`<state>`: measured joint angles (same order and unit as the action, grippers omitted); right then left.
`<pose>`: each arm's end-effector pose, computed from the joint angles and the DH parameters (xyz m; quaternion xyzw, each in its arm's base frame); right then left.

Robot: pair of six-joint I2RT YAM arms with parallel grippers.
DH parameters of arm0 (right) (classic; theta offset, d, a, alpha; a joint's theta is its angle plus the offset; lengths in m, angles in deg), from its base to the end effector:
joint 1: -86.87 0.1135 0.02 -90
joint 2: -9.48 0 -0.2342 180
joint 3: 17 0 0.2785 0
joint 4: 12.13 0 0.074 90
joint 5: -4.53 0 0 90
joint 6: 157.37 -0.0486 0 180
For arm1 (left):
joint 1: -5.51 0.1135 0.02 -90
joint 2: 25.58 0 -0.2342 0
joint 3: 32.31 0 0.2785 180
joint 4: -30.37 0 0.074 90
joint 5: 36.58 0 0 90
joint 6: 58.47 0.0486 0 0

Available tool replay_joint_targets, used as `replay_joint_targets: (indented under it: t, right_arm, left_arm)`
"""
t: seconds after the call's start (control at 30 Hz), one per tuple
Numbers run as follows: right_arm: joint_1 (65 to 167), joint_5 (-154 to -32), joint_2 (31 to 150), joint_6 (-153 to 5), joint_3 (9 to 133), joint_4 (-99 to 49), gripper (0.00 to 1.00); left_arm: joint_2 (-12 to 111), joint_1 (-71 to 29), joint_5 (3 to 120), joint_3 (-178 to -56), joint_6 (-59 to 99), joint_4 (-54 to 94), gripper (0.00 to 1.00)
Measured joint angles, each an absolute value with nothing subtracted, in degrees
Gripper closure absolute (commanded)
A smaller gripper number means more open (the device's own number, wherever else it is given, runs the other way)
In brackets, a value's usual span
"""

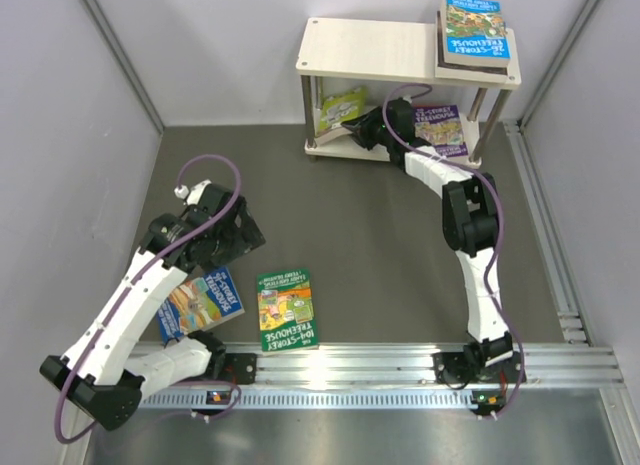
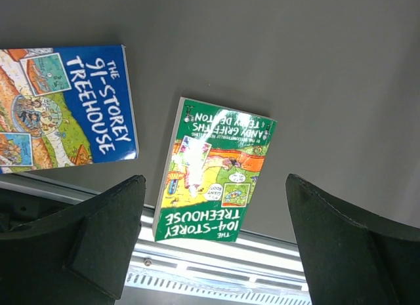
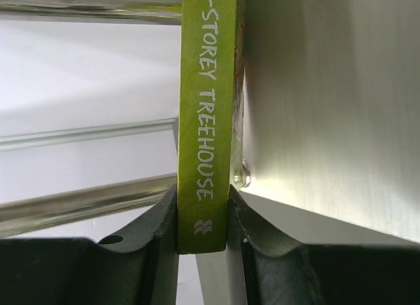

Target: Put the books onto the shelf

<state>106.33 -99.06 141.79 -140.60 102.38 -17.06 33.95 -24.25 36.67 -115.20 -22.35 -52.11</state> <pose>0.5284 0.1988 0.1872 0.3008 0.7474 0.4890 0.3344 0.1969 -0.0964 0.3223 -0.2372 0.9245 -0.0710 0.2899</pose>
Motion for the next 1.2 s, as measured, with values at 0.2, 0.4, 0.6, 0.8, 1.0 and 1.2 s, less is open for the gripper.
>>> replay_joint_targets:
  t: [0.2, 0.4, 0.6, 0.8, 1.0, 1.2]
  right_arm:
    - [105.76, -99.23, 142.81, -140.27, 103.45, -20.78, 0.27]
    - [105.26, -100.11, 142.57, -139.49, 100.61, -21.04, 0.0]
    - [103.51, -102.6, 139.4, -137.74, 99.02, -25.37, 0.0]
    - [102.4, -106.25, 134.97, -133.08, 98.49, -34.18, 0.0]
    - [104.32, -109.22, 121.55, -126.83, 86.82, -42.2, 0.0]
    - [115.38, -113.59, 107.51, -119.35, 68.0, -42.18, 0.0]
  left_arm:
    - [33.82, -24.18, 34.33, -117.63, -22.4, -53.03, 0.06]
    - [34.45, -24.16, 34.11, -117.81, -22.46, -52.99, 0.06]
    - [35.24, -24.14, 34.92, -117.65, -22.57, -52.35, 0.06]
    - [35.24, -24.14, 36.6, -114.53, -22.9, -50.74, 0.04]
    - [36.53, -24.09, 42.07, -104.19, -22.7, -45.97, 0.02]
    - [42.19, -24.09, 48.58, -95.99, -22.33, -41.6, 0.02]
